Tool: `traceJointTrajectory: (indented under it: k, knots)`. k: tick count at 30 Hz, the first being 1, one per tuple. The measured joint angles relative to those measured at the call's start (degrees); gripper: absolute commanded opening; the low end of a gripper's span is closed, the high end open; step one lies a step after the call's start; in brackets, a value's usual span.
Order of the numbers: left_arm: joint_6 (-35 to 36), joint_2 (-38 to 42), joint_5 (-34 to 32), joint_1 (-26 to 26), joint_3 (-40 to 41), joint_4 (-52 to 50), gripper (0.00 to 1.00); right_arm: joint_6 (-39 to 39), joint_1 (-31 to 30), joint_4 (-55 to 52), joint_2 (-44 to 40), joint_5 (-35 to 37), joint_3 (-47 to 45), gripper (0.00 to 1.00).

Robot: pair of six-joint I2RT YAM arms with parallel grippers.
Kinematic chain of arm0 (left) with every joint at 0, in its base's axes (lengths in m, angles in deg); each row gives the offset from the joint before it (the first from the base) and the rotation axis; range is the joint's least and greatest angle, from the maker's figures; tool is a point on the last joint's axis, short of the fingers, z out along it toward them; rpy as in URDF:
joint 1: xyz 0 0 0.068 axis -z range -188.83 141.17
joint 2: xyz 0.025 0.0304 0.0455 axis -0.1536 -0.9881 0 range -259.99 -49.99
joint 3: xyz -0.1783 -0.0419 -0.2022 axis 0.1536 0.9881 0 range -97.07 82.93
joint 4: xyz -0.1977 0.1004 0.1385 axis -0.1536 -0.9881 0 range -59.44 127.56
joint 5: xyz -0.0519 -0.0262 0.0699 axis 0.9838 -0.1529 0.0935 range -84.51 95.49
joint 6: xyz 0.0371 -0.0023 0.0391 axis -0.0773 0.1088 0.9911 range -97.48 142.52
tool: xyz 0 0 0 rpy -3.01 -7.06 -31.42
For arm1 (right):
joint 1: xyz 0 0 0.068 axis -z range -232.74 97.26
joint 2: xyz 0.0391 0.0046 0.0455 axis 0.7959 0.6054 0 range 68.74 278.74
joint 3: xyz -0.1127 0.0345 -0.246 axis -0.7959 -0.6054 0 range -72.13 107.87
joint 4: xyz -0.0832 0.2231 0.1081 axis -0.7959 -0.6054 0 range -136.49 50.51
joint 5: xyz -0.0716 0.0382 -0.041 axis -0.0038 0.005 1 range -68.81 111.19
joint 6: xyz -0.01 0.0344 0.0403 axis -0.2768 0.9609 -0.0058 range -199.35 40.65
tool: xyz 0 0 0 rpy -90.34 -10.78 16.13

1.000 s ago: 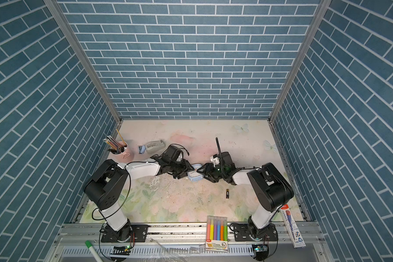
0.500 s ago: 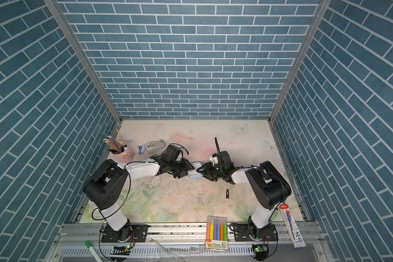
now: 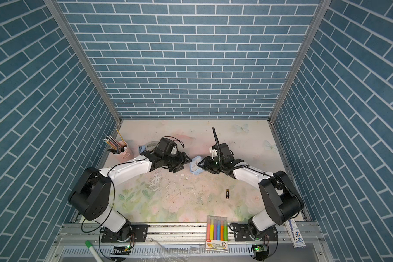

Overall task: Insert the battery into the alarm
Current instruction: Pick up the alarm from the center of the board.

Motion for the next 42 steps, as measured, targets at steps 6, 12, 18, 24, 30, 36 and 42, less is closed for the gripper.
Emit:
traceJointTrajectory:
  k: [6, 12, 18, 24, 30, 36, 42]
  knots:
    - [1.1, 5.7, -0.9, -1.7, -7.2, -6.7, 0.81, -13.5, -6.4, -15.0, -2.7, 18.4, 9.8, 0.0]
    - [-7.2, 5.8, 3.3, -1.2, -5.2, -4.1, 0.8, -26.6, -13.7, -19.0, -3.8, 34.9, 9.7, 0.0]
    - [-12.7, 1.8, 6.0, 0.3, -4.2, -1.1, 0.79, -36.1, -19.8, -20.0, -3.8, 43.6, 9.7, 0.0]
    - [-15.4, 1.2, 6.4, 0.9, -4.1, 1.2, 0.75, -41.2, -23.6, -19.6, -3.6, 48.2, 9.9, 0.0]
    - [-17.0, -0.6, 6.3, 0.6, -2.5, 3.1, 0.71, -43.5, -25.4, -20.2, -2.2, 49.5, 11.6, 0.0]
    - [-18.1, -1.7, 6.5, 0.6, -1.6, 4.2, 0.66, -45.4, -27.5, -20.2, 0.1, 49.9, 15.0, 0.0]
    - [-20.7, -1.8, 6.5, 0.7, -1.4, 4.8, 0.52, -49.8, -28.1, -20.5, 0.7, 52.0, 15.1, 0.0]
